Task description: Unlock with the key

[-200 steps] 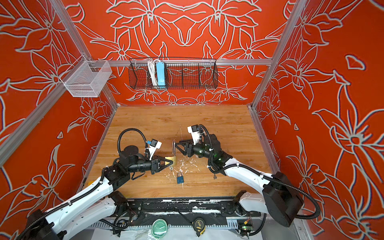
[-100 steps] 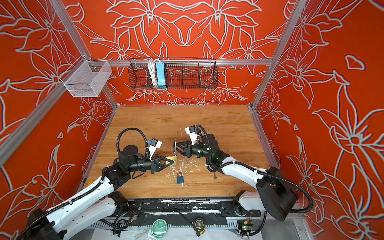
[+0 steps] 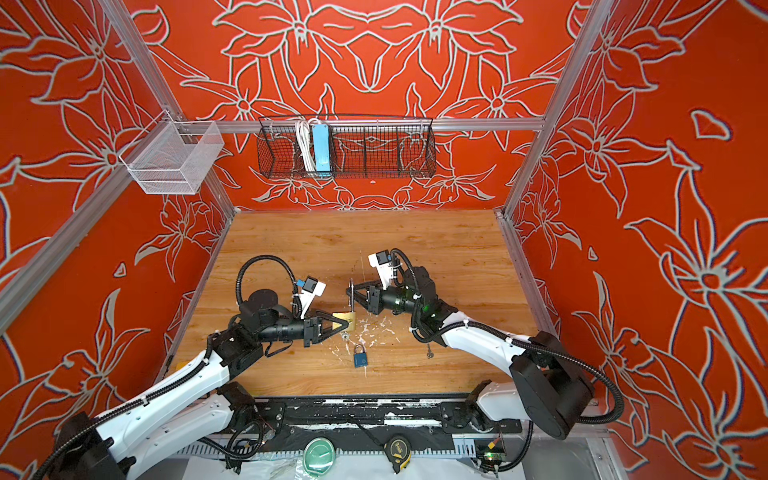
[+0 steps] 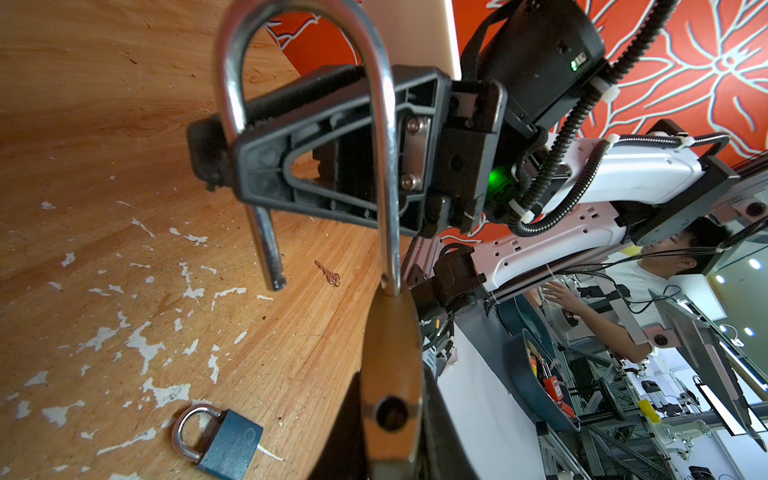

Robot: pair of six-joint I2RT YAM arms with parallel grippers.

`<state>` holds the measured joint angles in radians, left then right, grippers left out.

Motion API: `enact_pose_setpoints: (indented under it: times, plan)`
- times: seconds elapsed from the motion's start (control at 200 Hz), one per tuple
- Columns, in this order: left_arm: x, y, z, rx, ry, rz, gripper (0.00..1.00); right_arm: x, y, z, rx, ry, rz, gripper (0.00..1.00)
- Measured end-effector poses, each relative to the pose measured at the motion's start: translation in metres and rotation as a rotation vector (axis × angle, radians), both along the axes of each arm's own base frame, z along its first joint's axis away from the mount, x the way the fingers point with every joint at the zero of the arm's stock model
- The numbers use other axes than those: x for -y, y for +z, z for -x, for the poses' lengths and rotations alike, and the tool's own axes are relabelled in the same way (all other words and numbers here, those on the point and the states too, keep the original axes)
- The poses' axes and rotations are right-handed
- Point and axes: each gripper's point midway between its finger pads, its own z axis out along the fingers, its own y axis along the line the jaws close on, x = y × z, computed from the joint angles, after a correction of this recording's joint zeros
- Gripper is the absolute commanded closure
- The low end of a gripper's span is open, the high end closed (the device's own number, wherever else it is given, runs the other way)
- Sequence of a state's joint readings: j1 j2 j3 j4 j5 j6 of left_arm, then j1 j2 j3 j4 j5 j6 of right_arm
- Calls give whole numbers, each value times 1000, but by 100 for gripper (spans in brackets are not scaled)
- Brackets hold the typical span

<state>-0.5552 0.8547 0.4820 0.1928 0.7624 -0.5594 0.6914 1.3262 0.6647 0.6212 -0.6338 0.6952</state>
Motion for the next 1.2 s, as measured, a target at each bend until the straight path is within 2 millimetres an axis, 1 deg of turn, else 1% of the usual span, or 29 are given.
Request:
enact_pose_setpoints:
  times: [0.125, 0.3, 0.445, 0.671, 0.956, 1.201]
  plan:
    - [0, 0, 0, -2, 2, -1, 100, -1, 3, -1, 2, -1, -4, 93]
    - [0, -1, -2, -1, 8, -5, 100, -1, 3, -1, -1, -2, -4, 100]
    - [0, -6, -4, -9, 15, -19, 100, 0, -1, -3, -12, -13, 12, 100]
    - [-3, -15, -10, -34, 54, -59, 100, 6, -15, -9, -46, -69, 69, 100]
    - [-15, -26, -22, -31, 159, -127, 100, 17, -26, -22, -73, -164, 175, 100]
    - [-22, -33, -33, -37, 228, -187, 100, 20, -29, -25, -80, -191, 194, 100]
